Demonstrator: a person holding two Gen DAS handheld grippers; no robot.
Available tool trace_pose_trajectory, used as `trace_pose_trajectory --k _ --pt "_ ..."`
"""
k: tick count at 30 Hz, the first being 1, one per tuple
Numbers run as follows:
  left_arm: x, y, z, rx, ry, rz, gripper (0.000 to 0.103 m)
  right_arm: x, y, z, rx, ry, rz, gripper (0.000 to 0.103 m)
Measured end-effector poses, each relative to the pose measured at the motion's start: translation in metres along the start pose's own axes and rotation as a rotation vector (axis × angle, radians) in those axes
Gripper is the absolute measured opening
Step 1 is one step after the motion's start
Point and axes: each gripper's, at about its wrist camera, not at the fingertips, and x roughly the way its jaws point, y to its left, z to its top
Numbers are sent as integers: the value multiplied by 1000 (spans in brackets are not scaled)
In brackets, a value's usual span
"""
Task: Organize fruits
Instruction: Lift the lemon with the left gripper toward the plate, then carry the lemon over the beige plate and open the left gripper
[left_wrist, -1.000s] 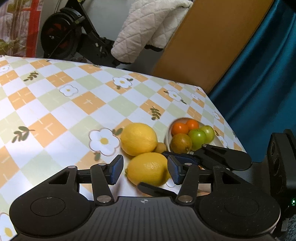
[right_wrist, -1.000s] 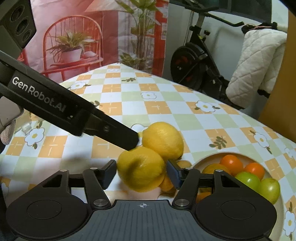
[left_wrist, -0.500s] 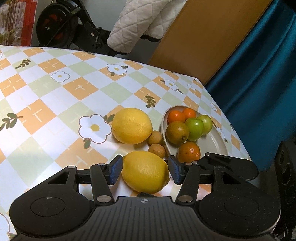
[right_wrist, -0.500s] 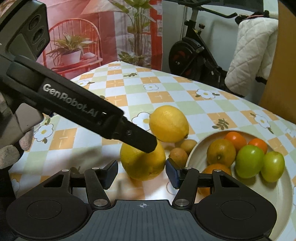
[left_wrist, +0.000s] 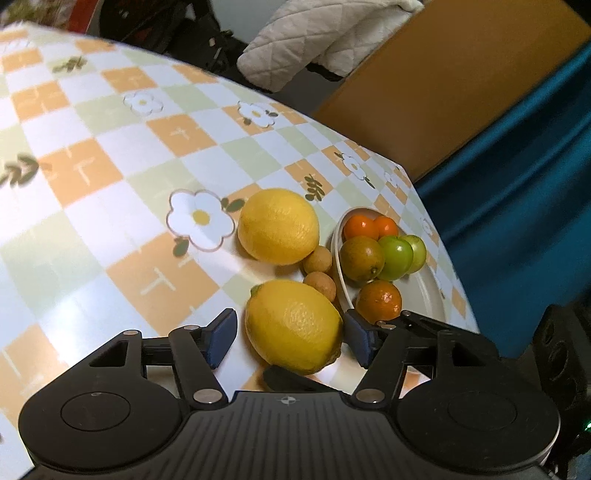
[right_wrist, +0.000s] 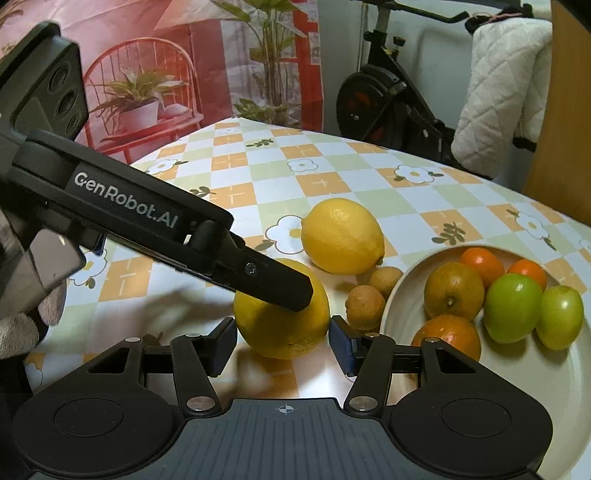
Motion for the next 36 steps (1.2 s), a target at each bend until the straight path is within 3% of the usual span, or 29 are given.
trace_pose_trajectory --k 12,23,36 --pt "3 1 -7 -54 -33 -11 63 6 0 -1 6 -1 -8 51" --pt "-18 -23 -12 27 -88 31 63 -10 1 -3 25 -65 4 50" --pt "-24 -59 -13 108 -98 51 63 -43 -10 -12 62 -143 -3 50"
